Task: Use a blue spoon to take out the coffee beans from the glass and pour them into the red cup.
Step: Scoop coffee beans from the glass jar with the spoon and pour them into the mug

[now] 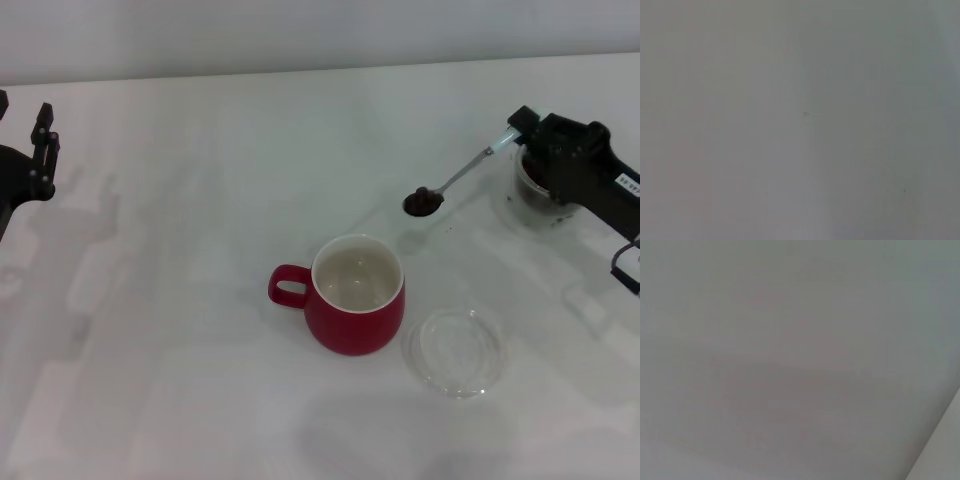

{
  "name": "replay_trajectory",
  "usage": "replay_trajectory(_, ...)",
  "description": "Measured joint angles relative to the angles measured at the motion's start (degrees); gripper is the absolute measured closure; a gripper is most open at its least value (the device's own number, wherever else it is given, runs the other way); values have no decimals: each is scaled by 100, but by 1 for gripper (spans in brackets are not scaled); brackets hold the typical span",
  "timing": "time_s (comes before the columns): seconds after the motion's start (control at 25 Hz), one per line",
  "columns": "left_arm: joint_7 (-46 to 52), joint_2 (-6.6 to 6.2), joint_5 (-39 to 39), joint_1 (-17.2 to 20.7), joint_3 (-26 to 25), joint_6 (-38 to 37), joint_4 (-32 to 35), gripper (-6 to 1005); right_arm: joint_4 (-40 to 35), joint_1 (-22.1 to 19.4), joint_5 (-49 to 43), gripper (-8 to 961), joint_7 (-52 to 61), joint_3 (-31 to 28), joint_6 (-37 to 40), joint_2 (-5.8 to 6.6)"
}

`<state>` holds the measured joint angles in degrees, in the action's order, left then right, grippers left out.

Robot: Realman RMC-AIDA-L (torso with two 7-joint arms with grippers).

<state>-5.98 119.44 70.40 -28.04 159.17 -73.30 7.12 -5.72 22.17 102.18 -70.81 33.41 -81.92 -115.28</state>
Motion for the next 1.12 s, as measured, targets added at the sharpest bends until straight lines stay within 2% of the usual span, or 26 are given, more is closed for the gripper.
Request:
replay_trajectory(0.56, 0, 9, -5, 22, -1, 0, 0, 575, 398, 153, -6, 810, -597, 149, -185, -20)
replay_trajectory(1.12, 0, 2, -9, 12, 0, 110, 0, 574, 389, 390, -6, 810, -1243, 312, -204, -29)
